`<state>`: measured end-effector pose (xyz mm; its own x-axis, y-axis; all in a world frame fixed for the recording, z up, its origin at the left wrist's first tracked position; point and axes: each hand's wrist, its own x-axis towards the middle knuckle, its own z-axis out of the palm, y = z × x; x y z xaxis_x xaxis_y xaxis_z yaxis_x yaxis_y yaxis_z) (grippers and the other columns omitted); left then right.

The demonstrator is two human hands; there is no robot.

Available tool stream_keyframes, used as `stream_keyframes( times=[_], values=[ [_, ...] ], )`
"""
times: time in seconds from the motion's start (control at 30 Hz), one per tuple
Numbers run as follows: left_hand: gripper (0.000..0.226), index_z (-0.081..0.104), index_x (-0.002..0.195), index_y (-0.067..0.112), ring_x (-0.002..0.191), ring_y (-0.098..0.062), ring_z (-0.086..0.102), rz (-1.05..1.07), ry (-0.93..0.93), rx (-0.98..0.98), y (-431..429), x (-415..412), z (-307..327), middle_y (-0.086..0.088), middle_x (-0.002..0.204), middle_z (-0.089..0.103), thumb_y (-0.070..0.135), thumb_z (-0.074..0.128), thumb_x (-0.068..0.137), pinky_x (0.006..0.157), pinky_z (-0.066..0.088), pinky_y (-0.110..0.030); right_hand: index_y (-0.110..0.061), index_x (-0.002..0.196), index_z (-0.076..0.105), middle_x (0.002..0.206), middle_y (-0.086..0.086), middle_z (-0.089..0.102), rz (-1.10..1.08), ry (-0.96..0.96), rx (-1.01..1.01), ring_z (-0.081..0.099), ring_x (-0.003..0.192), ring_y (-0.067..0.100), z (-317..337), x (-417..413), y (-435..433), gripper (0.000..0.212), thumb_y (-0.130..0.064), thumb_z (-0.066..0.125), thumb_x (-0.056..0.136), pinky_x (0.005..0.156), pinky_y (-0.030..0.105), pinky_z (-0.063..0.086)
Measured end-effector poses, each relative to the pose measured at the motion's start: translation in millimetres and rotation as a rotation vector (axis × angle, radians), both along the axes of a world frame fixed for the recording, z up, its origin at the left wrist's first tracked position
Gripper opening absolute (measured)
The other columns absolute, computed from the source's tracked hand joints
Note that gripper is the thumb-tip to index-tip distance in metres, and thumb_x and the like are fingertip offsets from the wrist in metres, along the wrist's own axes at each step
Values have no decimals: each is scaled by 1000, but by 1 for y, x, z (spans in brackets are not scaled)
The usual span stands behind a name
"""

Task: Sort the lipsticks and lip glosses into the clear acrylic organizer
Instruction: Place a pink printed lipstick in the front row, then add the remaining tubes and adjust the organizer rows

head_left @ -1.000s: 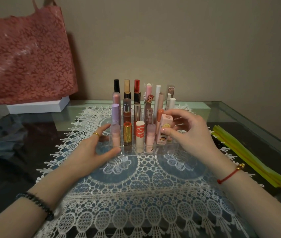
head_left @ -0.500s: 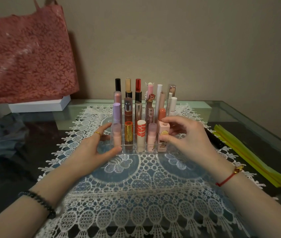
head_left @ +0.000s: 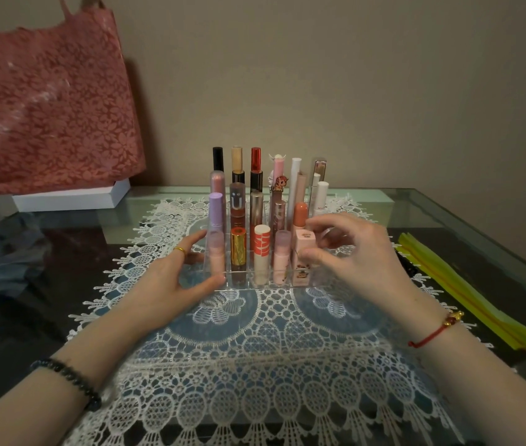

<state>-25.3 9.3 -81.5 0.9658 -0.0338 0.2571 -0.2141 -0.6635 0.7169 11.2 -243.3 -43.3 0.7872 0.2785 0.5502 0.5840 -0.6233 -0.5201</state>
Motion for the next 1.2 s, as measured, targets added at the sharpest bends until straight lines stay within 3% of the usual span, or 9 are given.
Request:
stream_keyframes(
  times=[0.17,0.3,0.37,0.53,0.73,0.87,1.03,1.2],
  values=[
    [88,26,134,40,103,-7,56,0,5,-21,2,1,-2,7,113,59,64,59,56,91,47,-36,-22,107,61,89,-12,60,-121,-127,36,56,78,-2,11,7,-22,30,-32,58,79,64,11,44],
    [85,26,133,42,102,-7,57,3,-9,7,4,4,-5,7,112,60,63,60,58,90,47,-36,-21,107,62,88,-5,63,-322,-134,-24,58,78,11,11,23,-65,28,-31,59,82,72,30,51],
    [85,26,133,43,102,-6,56,3,-16,23,5,5,-6,8,112,59,65,59,57,89,47,-35,-20,104,63,86,-1,66,-404,-95,-48,59,76,15,7,31,-84,25,-30,61,81,73,34,51],
    [83,26,131,45,99,-4,56,4,-20,20,5,6,-7,9,112,59,64,60,57,84,46,-29,-16,106,64,79,-4,62,-472,134,-172,55,72,13,-6,43,-106,34,-36,67,78,62,25,39],
    [82,26,131,44,96,-1,55,18,-34,63,4,6,-7,8,112,59,62,60,58,74,40,-17,-17,112,60,86,-2,62,-467,288,-277,57,74,14,-14,45,-96,48,-44,67,74,62,28,47],
    [82,26,132,43,99,-6,56,23,-38,74,5,6,-8,6,115,59,62,60,59,82,44,-27,-17,108,62,93,4,66,-498,315,-314,61,74,18,-16,45,-90,39,-37,68,75,62,33,53],
    [79,26,130,46,95,-3,56,18,-59,121,8,8,-8,7,112,61,64,59,60,79,43,-25,-16,100,65,93,7,67,-536,260,-297,59,76,20,-15,44,-88,28,-26,68,75,65,33,53],
    [77,25,128,50,94,-2,58,0,-55,92,9,8,-8,10,111,61,63,60,61,82,46,-29,-14,99,66,93,4,67,-490,-3,-35,59,81,16,-2,35,-81,24,-19,69,76,70,25,47]
  ],
)
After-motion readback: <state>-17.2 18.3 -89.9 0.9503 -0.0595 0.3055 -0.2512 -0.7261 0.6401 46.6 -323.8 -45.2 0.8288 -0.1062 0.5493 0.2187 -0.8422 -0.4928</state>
